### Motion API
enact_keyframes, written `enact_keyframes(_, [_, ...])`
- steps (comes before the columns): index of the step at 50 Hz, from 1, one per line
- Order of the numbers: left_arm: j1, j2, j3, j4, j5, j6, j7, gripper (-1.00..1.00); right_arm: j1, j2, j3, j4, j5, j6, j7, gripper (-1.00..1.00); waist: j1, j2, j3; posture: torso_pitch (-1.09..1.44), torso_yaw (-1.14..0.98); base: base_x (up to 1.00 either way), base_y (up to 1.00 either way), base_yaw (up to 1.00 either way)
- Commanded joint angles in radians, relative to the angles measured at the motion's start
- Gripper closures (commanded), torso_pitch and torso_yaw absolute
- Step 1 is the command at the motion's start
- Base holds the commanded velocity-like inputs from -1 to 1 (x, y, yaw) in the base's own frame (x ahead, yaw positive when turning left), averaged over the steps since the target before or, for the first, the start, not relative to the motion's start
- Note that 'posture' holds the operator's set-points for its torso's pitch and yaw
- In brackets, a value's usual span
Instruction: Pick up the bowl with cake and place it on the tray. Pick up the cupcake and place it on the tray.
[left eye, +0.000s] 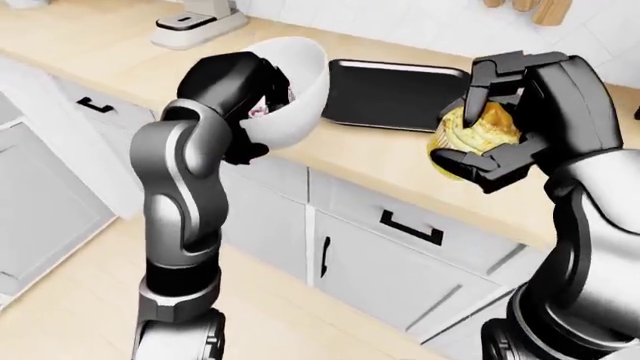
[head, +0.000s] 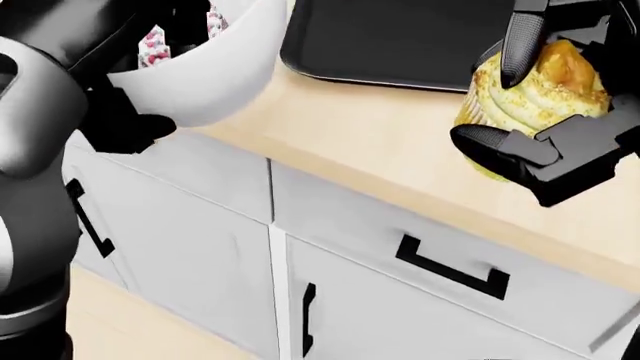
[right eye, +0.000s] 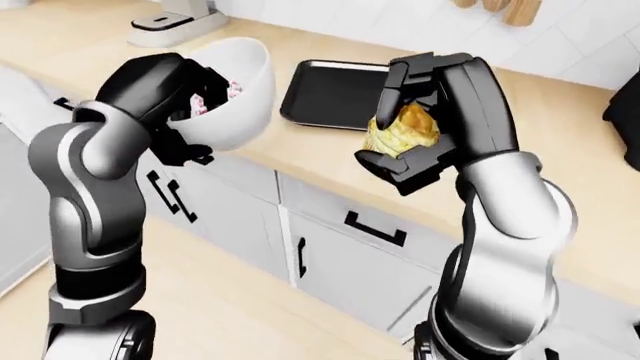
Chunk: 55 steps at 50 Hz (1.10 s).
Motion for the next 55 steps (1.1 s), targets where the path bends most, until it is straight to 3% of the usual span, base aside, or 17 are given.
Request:
enact_keyframes(1, [-0.06, 0.005, 0.005, -0.054, -0.01, -0.034, 0.09, 1.0, -0.03, -0.017, -0.015, -0.001, 0.026, -0.043, -0.063, 1.0, -0.003, 0.01, -0.035, 0.0, 0.0, 0.0, 0.0, 0.0])
enact_keyframes(3, [-0.061, 0.007, 0.006, -0.057, -0.009, -0.032, 0.088, 1.0, -0.051, -0.033, -0.007, -0.003, 0.036, -0.014, -0.075, 1.0, -0.001, 0.018, -0.063, 0.0, 0.0, 0.04, 0.0, 0.0])
enact_keyframes(9, [-0.07, 0.015, 0.011, -0.054, -0.008, -0.035, 0.097, 1.0, -0.044, -0.049, -0.002, -0.007, 0.063, -0.004, -0.106, 1.0, 0.006, 0.026, -0.013, 0.0, 0.0, 0.31, -0.07, 0.0])
enact_keyframes(11, [-0.074, 0.016, 0.012, -0.049, -0.011, -0.035, 0.107, 1.0, -0.043, -0.052, -0.003, -0.007, 0.07, -0.004, -0.112, 1.0, 0.011, 0.024, -0.022, 0.0, 0.0, 0.5, -0.17, 0.0])
enact_keyframes(13, [-0.074, 0.018, 0.013, -0.048, -0.012, -0.035, 0.111, 1.0, -0.039, -0.054, -0.005, -0.005, 0.078, -0.011, -0.118, 1.0, 0.018, 0.006, -0.026, 0.0, 0.0, 0.5, -0.18, 0.0])
enact_keyframes(15, [-0.077, 0.02, 0.013, -0.057, -0.011, -0.031, 0.104, 1.0, -0.038, -0.055, -0.005, -0.001, 0.084, -0.016, -0.123, 1.0, 0.02, -0.046, -0.038, 0.0, 0.0, 0.51, -0.18, 0.0])
enact_keyframes(16, [-0.077, 0.018, 0.011, -0.065, -0.01, -0.027, 0.097, 1.0, -0.039, -0.057, -0.003, -0.002, 0.085, -0.013, -0.125, 1.0, 0.012, -0.02, -0.029, 0.0, 0.0, 0.5, -0.18, 0.0])
enact_keyframes(18, [-0.077, 0.017, 0.009, -0.076, -0.008, -0.025, 0.091, 1.0, -0.037, -0.058, -0.002, 0.001, 0.089, -0.017, -0.129, 1.0, 0.012, -0.035, -0.015, 0.0, 0.0, 0.5, -0.18, 0.0])
enact_keyframes(23, [-0.079, 0.018, 0.012, -0.078, -0.012, -0.025, 0.091, 1.0, -0.047, -0.064, 0.01, 0.005, 0.086, -0.009, -0.132, 1.0, 0.0, 0.005, -0.013, 0.0, 0.0, 0.51, -0.16, 0.0])
enact_keyframes(28, [-0.081, 0.022, 0.016, -0.076, -0.019, -0.025, 0.093, 1.0, -0.059, -0.067, 0.01, 0.005, 0.083, 0.002, -0.13, 1.0, -0.004, 0.023, -0.034, 0.0, 0.0, 0.47, 0.0, 0.0])
enact_keyframes(31, [-0.088, 0.019, 0.017, -0.08, -0.033, -0.012, 0.085, 1.0, -0.06, -0.07, 0.007, -0.004, 0.084, 0.005, -0.125, 1.0, 0.001, 0.077, -0.051, 0.0, 0.0, 0.08, 0.0, 0.0])
enact_keyframes(32, [-0.092, 0.017, 0.016, -0.086, -0.038, -0.007, 0.08, 1.0, -0.062, -0.073, 0.006, -0.008, 0.084, 0.009, -0.123, 1.0, -0.006, 0.051, -0.035, 0.0, 0.0, 0.0, 0.0, 0.0])
enact_keyframes(33, [-0.098, 0.022, 0.017, -0.085, -0.024, 0.007, 0.072, 1.0, -0.057, -0.074, 0.001, -0.009, 0.086, 0.004, -0.122, 1.0, -0.011, 0.073, -0.007, 0.0, 0.0, 0.0, 0.0, 0.0])
enact_keyframes(39, [-0.091, 0.023, 0.013, -0.107, -0.031, -0.007, 0.062, 1.0, -0.068, -0.093, -0.003, -0.035, 0.086, 0.038, -0.112, 1.0, -0.014, 0.032, 0.0, -0.05, 0.0, 0.0, 0.0, 0.0])
enact_keyframes(45, [-0.09, 0.025, 0.013, -0.122, -0.035, -0.009, 0.048, 1.0, -0.074, -0.1, -0.001, -0.038, 0.084, 0.046, -0.109, 1.0, 0.018, -0.043, -0.058, -0.11, 0.0, 0.0, 0.0, 0.0])
enact_keyframes(46, [-0.088, 0.024, 0.013, -0.119, -0.036, -0.01, 0.05, 1.0, -0.076, -0.102, -0.002, -0.04, 0.083, 0.049, -0.108, 1.0, 0.017, -0.021, -0.057, -0.12, 0.0, 0.0, 0.0, 0.0])
enact_keyframes(55, [-0.083, 0.023, 0.012, -0.065, -0.04, -0.036, 0.081, 1.0, -0.088, -0.097, 0.004, -0.009, 0.087, 0.027, -0.118, 1.0, 0.008, -0.002, -0.116, -0.2, 0.0, 0.0, 0.0, 0.0])
